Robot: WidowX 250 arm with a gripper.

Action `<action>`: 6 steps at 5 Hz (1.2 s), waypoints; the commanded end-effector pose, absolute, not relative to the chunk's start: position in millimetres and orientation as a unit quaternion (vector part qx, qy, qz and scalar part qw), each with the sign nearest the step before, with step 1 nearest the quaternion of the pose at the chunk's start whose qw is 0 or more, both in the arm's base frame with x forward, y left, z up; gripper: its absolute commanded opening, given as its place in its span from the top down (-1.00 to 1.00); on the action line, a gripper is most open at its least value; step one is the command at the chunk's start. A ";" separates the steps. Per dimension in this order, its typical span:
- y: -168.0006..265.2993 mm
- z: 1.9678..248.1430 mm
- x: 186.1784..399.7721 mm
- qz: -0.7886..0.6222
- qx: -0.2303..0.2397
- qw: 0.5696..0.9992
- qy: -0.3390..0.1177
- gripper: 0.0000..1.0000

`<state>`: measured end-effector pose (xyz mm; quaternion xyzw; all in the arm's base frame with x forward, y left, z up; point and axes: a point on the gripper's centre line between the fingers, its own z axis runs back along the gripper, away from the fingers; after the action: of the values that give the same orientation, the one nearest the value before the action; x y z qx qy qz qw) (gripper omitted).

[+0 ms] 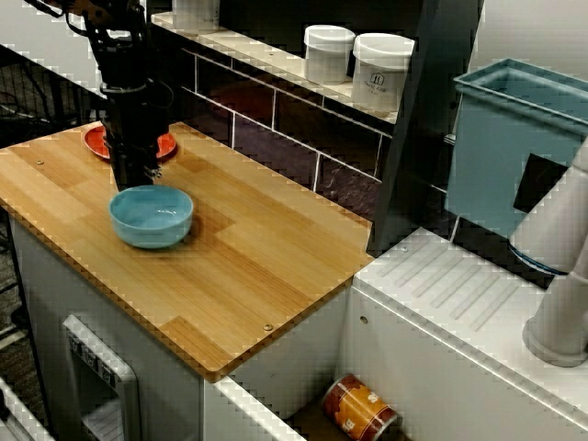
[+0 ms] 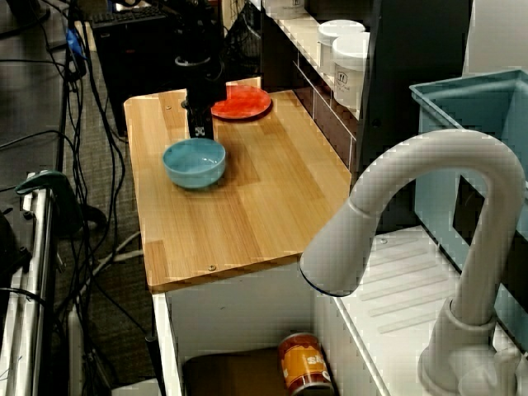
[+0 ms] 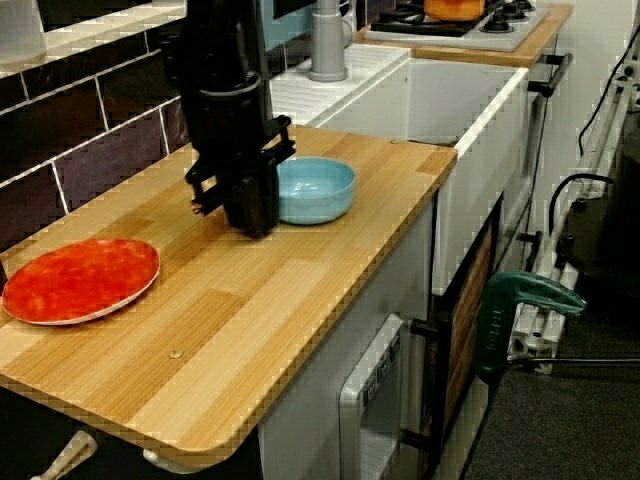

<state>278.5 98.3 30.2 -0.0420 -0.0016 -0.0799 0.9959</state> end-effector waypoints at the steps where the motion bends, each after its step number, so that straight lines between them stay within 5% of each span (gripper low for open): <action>1: 65.4 49.2 274.8 -0.103 -0.011 0.994 -0.027 1.00; 6: 24.5 50.8 255.2 -0.149 0.009 0.989 -0.022 1.00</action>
<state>260.2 18.2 38.8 -0.0002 0.0094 -0.1497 0.9887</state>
